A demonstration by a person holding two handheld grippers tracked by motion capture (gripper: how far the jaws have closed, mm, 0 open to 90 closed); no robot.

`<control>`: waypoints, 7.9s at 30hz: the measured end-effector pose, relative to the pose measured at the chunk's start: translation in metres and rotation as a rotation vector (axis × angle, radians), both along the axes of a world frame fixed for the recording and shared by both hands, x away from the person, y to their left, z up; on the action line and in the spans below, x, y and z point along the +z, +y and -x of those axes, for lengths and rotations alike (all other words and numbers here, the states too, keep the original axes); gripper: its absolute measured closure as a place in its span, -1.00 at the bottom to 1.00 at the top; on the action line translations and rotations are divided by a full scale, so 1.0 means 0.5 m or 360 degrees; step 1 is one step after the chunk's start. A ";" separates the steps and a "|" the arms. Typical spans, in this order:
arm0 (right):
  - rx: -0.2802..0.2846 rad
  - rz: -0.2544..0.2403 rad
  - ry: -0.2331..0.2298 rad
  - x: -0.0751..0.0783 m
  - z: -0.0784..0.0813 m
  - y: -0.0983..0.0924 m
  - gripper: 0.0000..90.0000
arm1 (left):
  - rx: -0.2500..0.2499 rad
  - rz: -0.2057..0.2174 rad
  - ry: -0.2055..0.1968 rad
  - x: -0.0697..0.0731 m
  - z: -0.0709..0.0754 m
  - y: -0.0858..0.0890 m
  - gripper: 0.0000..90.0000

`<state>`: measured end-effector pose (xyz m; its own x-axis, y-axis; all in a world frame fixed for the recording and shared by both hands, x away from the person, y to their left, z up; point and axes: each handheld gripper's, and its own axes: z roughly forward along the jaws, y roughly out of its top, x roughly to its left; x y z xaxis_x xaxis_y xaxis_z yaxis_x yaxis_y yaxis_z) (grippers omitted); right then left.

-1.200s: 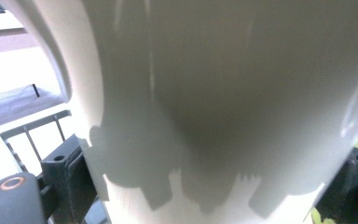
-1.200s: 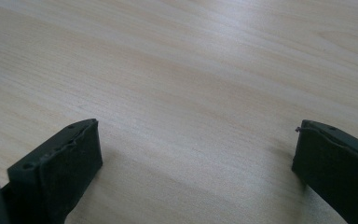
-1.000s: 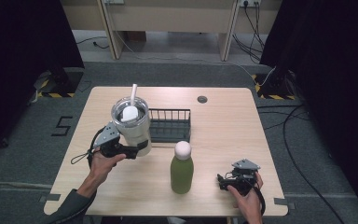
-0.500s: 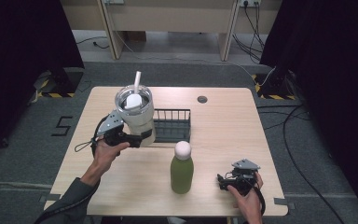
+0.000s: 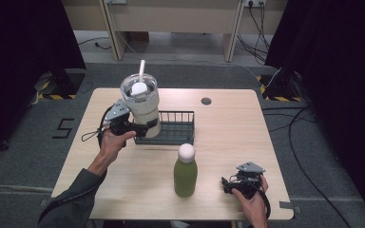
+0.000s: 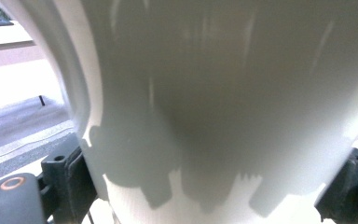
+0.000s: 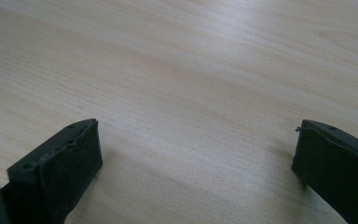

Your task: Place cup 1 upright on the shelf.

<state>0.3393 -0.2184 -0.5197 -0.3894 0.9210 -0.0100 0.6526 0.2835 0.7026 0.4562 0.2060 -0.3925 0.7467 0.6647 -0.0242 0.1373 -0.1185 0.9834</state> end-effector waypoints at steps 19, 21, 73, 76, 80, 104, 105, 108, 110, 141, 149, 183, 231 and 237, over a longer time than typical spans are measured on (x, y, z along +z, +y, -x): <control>0.0000 0.0002 0.0004 0.000 0.000 0.000 -0.97 | 0.0084 0.0026 0.0022 0.001 -0.058 0.003 -0.76; 0.0000 0.0002 0.0005 0.001 0.000 0.000 -0.97 | 0.0091 0.0018 0.0027 -0.002 -0.062 0.003 -0.76; 0.0012 0.0002 0.0002 0.001 0.000 0.000 -0.97 | 0.0205 -0.0040 0.0104 -0.095 -0.105 0.006 -0.76; 0.0013 0.0002 0.0002 0.001 0.000 0.000 -0.97 | 0.0204 -0.0042 0.0110 -0.101 -0.105 0.005 -0.76; 0.0011 -0.0001 -0.0002 0.000 0.000 0.000 -0.97 | 0.0206 -0.0038 0.0120 -0.111 -0.105 0.004 -0.76; 0.0015 -0.0001 -0.0003 0.000 0.001 0.001 -0.97 | 0.0220 -0.0060 0.0049 -0.141 -0.093 -0.001 -0.77; 0.0015 0.0000 -0.0003 0.000 0.001 0.001 -0.97 | 0.0220 -0.0058 0.0047 -0.141 -0.092 -0.001 -0.77; 0.0014 -0.0001 -0.0002 0.000 0.001 0.001 -0.97 | 0.0220 -0.0056 0.0041 -0.143 -0.092 -0.001 -0.77; 0.0015 -0.0001 -0.0003 0.000 0.001 0.001 -0.97 | 0.0221 -0.0054 0.0038 -0.143 -0.092 -0.001 -0.77; 0.0018 -0.0001 -0.0005 0.000 0.001 0.002 -0.97 | 0.0226 -0.0076 0.0015 -0.150 -0.073 0.008 -0.77; 0.0019 -0.0002 -0.0002 0.000 0.001 0.001 -0.97 | 0.0203 -0.0081 0.0009 -0.149 -0.074 0.012 -0.77; 0.0020 0.0000 -0.0004 0.000 0.001 0.002 -0.97 | 0.0184 -0.0088 -0.0016 -0.139 -0.065 0.026 -0.78; 0.0023 -0.0001 -0.0006 -0.001 0.000 0.001 -0.97 | 0.0143 -0.0033 0.0148 -0.128 0.064 0.080 -0.68; 0.0023 0.0000 -0.0008 -0.001 0.000 0.001 -0.97 | 0.0117 -0.0051 0.0153 -0.129 0.082 0.079 -0.68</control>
